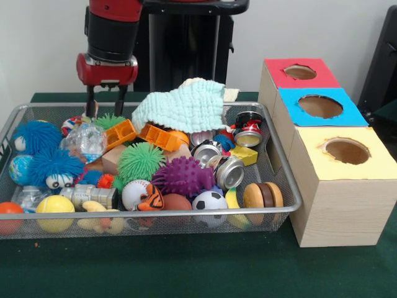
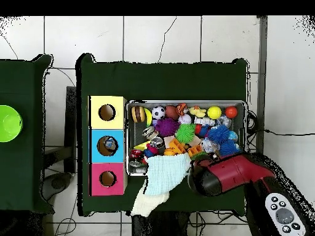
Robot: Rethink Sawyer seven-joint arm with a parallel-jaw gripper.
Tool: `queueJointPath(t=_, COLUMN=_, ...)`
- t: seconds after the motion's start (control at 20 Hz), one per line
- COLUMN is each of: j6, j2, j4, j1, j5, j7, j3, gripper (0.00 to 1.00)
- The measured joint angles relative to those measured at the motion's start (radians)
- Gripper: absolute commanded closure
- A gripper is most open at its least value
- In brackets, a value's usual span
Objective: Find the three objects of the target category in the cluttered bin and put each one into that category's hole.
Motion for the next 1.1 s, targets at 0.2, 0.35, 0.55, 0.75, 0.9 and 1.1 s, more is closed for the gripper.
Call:
queueJointPath(t=0.2, j6=-0.012, j2=0.012, j4=-0.014, j1=-0.003, j5=0.000, j7=0.000, j3=-0.003, gripper=0.00)
queueJointPath(t=0.35, j6=-0.029, j2=0.039, j4=-0.033, j1=-0.003, j5=0.000, j7=0.000, j3=-0.005, gripper=0.00)
queueJointPath(t=0.55, j6=-0.053, j2=0.078, j4=-0.062, j1=-0.002, j5=-0.014, j7=0.000, j3=-0.012, gripper=0.00)
queueJointPath(t=0.75, j6=-0.071, j2=0.117, j4=-0.083, j1=0.010, j5=-0.055, j7=0.000, j3=-0.034, gripper=0.00)
queueJointPath(t=0.9, j6=-0.089, j2=0.146, j4=-0.112, j1=0.039, j5=-0.113, j7=0.000, j3=-0.068, gripper=0.00)
queueJointPath(t=1.1, j6=-0.111, j2=0.157, j4=-0.139, j1=0.092, j5=-0.180, j7=0.000, j3=-0.113, gripper=0.00)
